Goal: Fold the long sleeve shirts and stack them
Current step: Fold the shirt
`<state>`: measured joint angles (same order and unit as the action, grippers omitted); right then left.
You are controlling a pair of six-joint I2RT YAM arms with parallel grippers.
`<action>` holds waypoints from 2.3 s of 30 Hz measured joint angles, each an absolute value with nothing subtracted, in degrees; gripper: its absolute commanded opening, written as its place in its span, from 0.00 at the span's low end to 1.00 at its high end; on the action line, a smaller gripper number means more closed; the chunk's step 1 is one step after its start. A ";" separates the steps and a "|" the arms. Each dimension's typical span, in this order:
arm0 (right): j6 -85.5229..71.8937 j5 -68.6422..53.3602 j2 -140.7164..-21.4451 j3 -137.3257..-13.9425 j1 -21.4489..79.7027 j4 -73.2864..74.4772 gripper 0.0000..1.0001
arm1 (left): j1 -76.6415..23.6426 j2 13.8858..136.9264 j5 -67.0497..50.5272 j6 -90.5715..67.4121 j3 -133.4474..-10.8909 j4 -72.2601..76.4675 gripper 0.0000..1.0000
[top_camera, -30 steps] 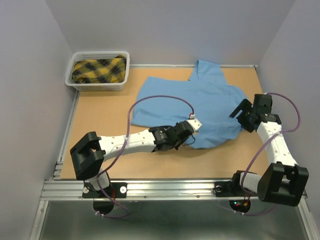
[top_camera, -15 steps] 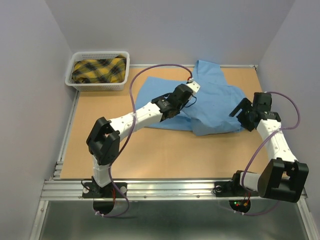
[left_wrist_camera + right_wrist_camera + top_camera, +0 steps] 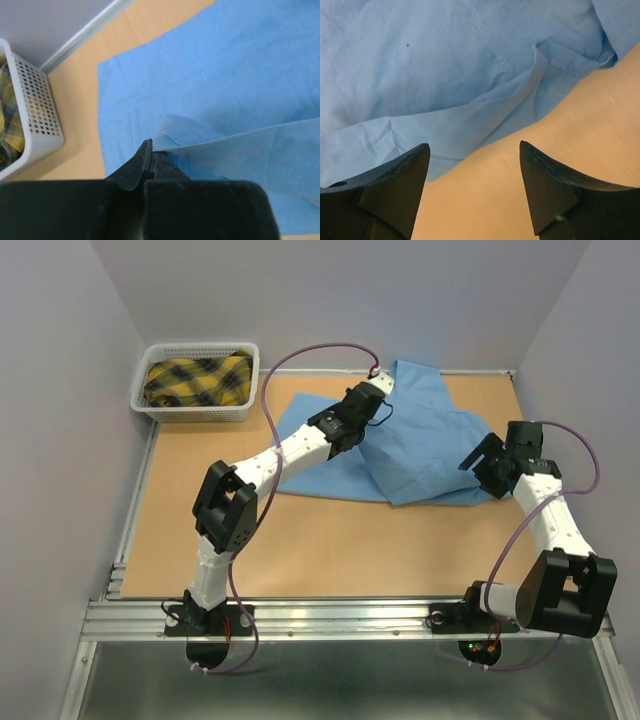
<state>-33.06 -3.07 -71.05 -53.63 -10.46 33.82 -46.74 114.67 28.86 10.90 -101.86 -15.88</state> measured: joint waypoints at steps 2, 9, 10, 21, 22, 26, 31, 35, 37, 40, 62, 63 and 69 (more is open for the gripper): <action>-33.12 -3.92 -71.42 -53.63 -10.46 33.82 0.73 | -46.57 115.11 29.67 11.38 -103.24 -14.81 0.00; -32.77 -9.15 -71.66 -53.52 -10.46 31.99 0.56 | -46.22 117.30 32.82 16.97 -107.28 -7.38 0.00; -32.80 -10.04 -71.66 -53.41 -10.46 31.68 0.53 | -46.13 117.71 33.15 17.65 -107.87 -6.61 0.00; -36.29 -16.78 -78.76 -48.66 -10.41 23.16 0.38 | -46.00 121.34 36.42 22.26 -111.90 -1.63 0.00; -37.06 -17.26 -79.85 -48.23 -10.41 21.98 0.38 | -46.00 121.34 36.71 22.59 -111.94 -1.13 0.00; -40.25 -18.90 -84.05 -47.62 -10.41 17.58 0.32 | -46.00 121.40 38.09 24.29 -112.55 0.30 0.01; -43.18 -18.81 -87.39 -47.57 -10.41 13.34 0.31 | -46.06 121.43 38.48 26.70 -113.03 3.31 0.02; -45.50 -16.84 -87.94 -47.27 -10.41 11.27 0.31 | -46.59 121.36 38.50 29.26 -111.85 7.14 0.02; -46.57 -15.75 -88.01 -46.76 -10.41 10.68 0.31 | -47.35 121.32 38.48 31.00 -110.34 9.67 0.02; -48.36 -13.41 -88.27 -45.50 -10.41 9.93 0.31 | -48.84 121.32 38.87 33.50 -107.96 11.94 0.02; -41.98 -27.05 -88.18 -49.69 -5.76 7.88 0.32 | -51.18 122.93 43.07 43.22 -108.90 17.82 0.04; -42.00 -27.62 -88.88 -50.22 -5.23 7.09 0.32 | -51.18 122.93 43.09 43.27 -108.90 17.89 0.03; -42.96 -29.17 -93.86 -53.04 -3.92 3.20 0.32 | -51.27 122.93 43.16 43.66 -108.90 18.06 0.04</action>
